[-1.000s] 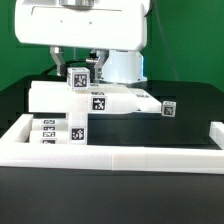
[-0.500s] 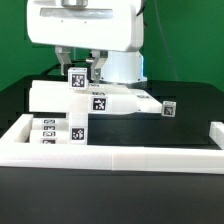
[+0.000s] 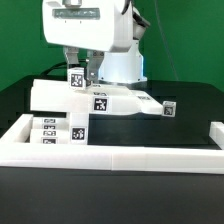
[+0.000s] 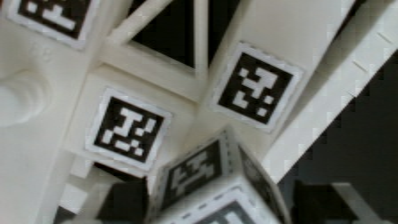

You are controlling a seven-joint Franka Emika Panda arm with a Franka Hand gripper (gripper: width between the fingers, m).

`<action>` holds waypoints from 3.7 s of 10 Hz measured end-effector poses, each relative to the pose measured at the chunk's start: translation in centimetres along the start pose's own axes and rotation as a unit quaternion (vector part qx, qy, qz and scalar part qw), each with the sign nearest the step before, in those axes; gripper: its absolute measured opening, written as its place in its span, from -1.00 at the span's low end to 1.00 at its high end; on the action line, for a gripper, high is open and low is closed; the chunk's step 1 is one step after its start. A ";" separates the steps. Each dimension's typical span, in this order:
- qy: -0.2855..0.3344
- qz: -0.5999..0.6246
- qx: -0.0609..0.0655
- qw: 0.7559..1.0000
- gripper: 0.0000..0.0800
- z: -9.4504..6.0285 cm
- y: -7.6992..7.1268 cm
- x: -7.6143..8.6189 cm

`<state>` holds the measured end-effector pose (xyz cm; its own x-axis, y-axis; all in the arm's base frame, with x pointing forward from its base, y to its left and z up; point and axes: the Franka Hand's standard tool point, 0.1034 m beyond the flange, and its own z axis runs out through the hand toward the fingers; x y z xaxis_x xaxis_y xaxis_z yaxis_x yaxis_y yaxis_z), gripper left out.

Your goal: Assemble chair

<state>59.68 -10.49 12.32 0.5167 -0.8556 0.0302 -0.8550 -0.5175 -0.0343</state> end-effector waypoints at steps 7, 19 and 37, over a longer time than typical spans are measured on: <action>-0.001 -0.182 -0.001 0.983 0.62 0.2 0.1 0.0; -0.001 -0.384 -0.001 0.923 -0.28 0.2 0.5 0.4; -0.006 0.112 0.005 0.994 -0.28 0.2 -0.1 -0.1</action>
Offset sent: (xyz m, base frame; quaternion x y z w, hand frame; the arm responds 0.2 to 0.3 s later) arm 0.0020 -0.0026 -0.0004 0.0083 0.0091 -0.0682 0.9976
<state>59.72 -10.35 12.11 0.3132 -0.9496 0.0095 -0.9484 -0.3133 -0.0490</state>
